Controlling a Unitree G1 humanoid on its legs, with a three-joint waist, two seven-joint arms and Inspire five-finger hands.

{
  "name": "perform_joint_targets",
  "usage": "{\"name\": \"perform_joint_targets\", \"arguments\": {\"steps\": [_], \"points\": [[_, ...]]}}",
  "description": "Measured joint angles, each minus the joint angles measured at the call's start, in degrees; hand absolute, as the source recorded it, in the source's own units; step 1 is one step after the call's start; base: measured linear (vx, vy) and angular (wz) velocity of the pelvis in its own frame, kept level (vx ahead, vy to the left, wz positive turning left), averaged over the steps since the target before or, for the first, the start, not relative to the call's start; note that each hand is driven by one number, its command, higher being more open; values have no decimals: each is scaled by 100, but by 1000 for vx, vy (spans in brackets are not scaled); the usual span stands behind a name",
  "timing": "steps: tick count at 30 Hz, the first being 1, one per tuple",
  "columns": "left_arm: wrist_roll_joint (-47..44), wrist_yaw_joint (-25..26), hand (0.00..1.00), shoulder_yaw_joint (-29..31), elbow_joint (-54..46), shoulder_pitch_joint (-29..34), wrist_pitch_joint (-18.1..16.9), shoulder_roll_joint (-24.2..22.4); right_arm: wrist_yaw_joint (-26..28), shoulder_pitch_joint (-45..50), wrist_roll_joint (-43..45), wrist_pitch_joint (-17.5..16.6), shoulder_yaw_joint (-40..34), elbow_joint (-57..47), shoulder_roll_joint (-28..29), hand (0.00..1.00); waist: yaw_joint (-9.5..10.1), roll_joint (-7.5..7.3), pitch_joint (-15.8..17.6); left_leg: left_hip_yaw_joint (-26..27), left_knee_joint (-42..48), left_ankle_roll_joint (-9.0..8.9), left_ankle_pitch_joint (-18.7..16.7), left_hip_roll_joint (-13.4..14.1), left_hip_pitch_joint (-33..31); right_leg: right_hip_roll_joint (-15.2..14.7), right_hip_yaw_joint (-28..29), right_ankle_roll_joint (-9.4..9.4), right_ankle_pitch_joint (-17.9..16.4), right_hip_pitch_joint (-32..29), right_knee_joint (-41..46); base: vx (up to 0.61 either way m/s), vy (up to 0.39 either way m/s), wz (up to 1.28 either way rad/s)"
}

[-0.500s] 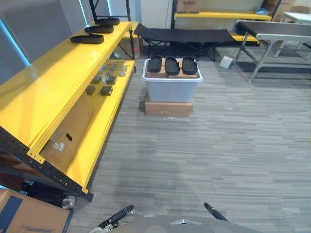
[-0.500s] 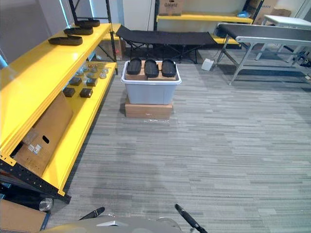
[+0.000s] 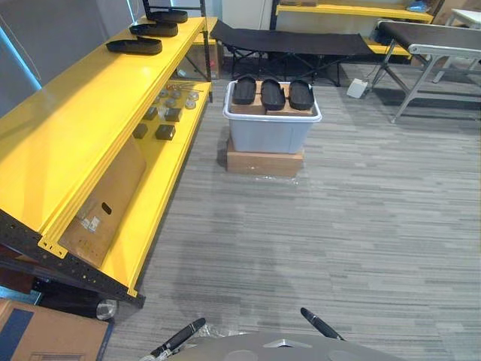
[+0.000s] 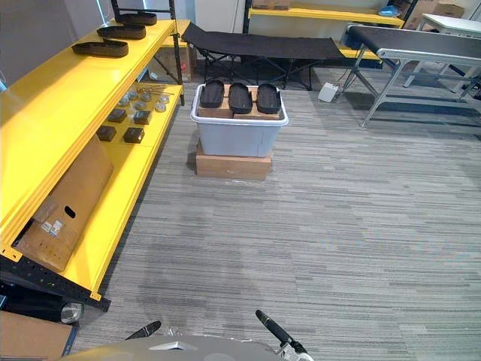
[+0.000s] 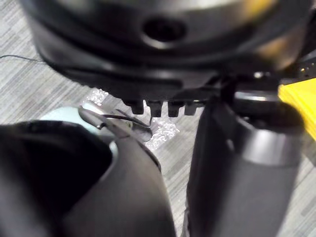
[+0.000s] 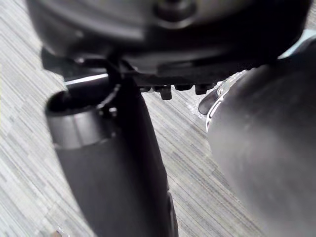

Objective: Walk over and take three plastic housings, then place them on the shelf

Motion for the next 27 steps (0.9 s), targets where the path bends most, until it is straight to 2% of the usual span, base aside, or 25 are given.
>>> {"name": "perform_joint_targets", "arguments": {"steps": [4,6,10,18,20,22,23,24,25,26,27], "points": [[60,167,100,0,1,4,-66,-1,171,-11,-233,77,20,0,0,100,-6,-22,13,7,-96,-12,35,-19,68,-8,1,5,3,17,-14,0,0,0],[73,315,100,0,0,19,-179,-3,454,-11,-407,288,113,4,-46,100,-3,-62,15,-2,-115,-10,46,-21,83,-5,-7,5,3,20,-43,-51,-8,1],[242,528,100,-2,-16,16,-269,-7,750,-16,-442,330,193,110,-119,100,-14,-99,20,-68,-224,-6,134,-31,86,-4,-95,10,6,16,-73,-38,-19,10],[416,647,100,-11,-62,3,-356,-6,544,-65,-121,401,374,219,-155,100,-10,-145,64,-79,-220,-4,142,-37,87,-6,-103,9,7,17,-66,-12,-7,1],[519,646,100,-12,-118,-22,-360,-6,543,-113,-86,365,389,211,-152,100,-20,-208,178,-67,-154,-22,120,-58,61,-49,-87,-27,-45,-63,106,-46,1,-3],[545,631,100,-29,-177,-61,-352,7,468,-204,106,260,392,163,-136,100,-34,-233,346,-73,77,69,-60,-104,-115,-204,-40,76,-371,-444,876,-60,14,-3],[566,614,100,-64,-190,-146,-352,17,421,-225,239,202,391,75,-139,100,-29,-224,436,-73,269,154,-208,-115,-260,-297,15,110,-505,-843,1595,-66,23,-5],[669,626,100,-147,-184,-242,-349,43,391,-250,411,129,394,-56,-158,100,-33,-194,565,-62,508,206,-292,-102,-426,-427,31,93,-501,-1499,2748,-97,52,-4],[730,681,100,-169,-191,-285,-360,86,395,-250,618,59,399,-178,-97,100,-40,-223,743,-55,678,239,-371,-100,-452,-563,87,19,-357,-2020,3698,-52,51,0],[734,709,100,-169,-213,-307,-369,106,403,-245,725,49,404,-218,-75,100,-44,-227,833,-49,765,253,-418,-97,-448,-604,116,-20,-401,-2197,4042,-3,59,0],[735,776,100,-169,-300,-329,-374,122,446,-217,803,55,402,-243,-43,100,-45,-278,901,-42,825,262,-467,-81,-408,-677,95,-137,-501,-2395,4289,55,34,-3]]}}
